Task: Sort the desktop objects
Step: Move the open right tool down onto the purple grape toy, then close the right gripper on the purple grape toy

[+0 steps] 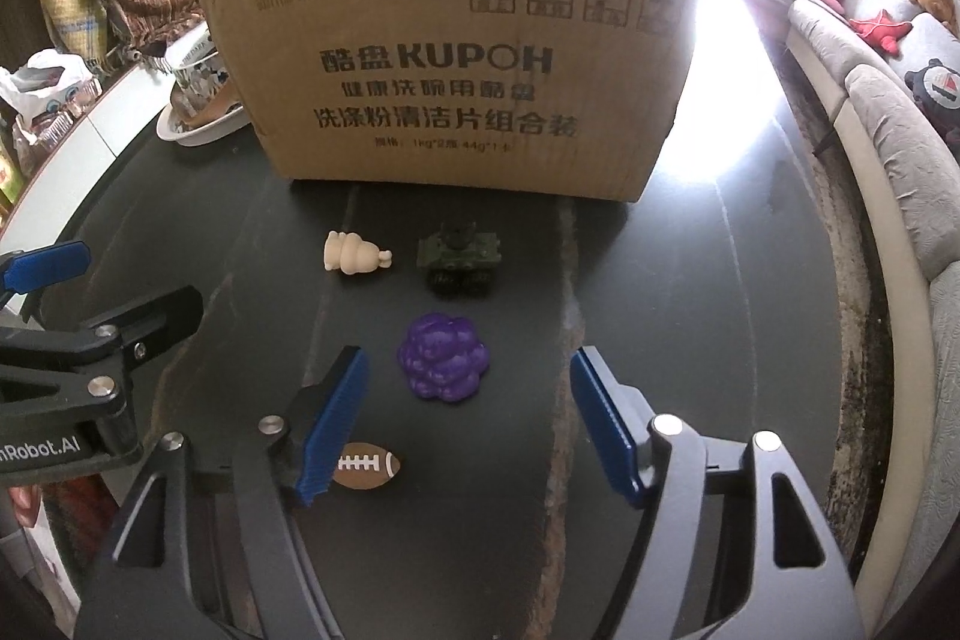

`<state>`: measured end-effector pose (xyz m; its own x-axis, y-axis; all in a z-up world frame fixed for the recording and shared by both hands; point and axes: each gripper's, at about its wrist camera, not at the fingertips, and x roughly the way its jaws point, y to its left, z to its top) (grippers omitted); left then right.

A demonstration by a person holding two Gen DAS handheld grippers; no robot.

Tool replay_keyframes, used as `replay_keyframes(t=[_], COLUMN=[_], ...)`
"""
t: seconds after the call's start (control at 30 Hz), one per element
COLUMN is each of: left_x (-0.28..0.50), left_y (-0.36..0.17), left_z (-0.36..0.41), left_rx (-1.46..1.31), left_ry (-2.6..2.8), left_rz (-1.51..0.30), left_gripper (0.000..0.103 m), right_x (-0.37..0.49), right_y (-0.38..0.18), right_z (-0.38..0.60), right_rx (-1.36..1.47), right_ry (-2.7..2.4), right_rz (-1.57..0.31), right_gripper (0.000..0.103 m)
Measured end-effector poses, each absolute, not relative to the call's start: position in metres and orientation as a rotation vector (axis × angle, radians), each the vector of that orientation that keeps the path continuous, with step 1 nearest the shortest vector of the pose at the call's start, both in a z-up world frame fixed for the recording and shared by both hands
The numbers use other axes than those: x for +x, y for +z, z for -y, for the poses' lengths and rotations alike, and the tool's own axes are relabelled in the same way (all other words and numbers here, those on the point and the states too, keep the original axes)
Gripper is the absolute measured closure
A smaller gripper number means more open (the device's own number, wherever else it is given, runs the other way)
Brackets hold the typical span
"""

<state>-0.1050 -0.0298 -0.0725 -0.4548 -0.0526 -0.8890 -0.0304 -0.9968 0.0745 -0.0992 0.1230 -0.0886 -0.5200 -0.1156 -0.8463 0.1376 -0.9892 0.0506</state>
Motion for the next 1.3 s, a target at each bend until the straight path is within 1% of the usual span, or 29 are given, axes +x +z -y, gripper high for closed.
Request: replay_keyframes(t=[0.43,0.63,0.87,1.0,1.23,1.27,1.3], left_x=[-0.111,-0.113,-0.117,-0.118,-0.12,-0.12,-0.121], left_y=[-0.082,-0.085,-0.088,-0.089,-0.09,-0.091,-0.091], left_z=[0.033,0.037,0.038,0.039,0.04,0.04,0.039], left_rx=[1.663,1.673,1.678,1.684,1.684,1.684,1.684], left_ry=[-2.636,-2.619,-2.606,-2.599,-2.591,-2.591,-2.59], left_rz=[0.122,0.121,0.132,0.133,0.148,0.149,0.151], left_gripper=[0.001,0.001,0.001,0.001,0.001,0.001,0.001], right_x=[-0.107,-0.11,-0.114,-0.116,-0.117,-0.117,-0.118], right_y=[-0.1,-0.106,-0.111,-0.116,-0.12,-0.121,-0.121], right_z=[-0.12,-0.118,-0.117,-0.118,-0.118,-0.118,-0.118], right_rx=[1.482,1.494,1.508,1.521,1.527,1.527,1.528], right_ry=[-2.591,-2.577,-2.568,-2.558,-2.544,-2.545,-2.546], right_rz=[-0.032,-0.034,-0.04,-0.039,-0.038,-0.04,-0.041], right_gripper=[0.036,0.038,0.044,0.051,0.055,0.056,0.06])
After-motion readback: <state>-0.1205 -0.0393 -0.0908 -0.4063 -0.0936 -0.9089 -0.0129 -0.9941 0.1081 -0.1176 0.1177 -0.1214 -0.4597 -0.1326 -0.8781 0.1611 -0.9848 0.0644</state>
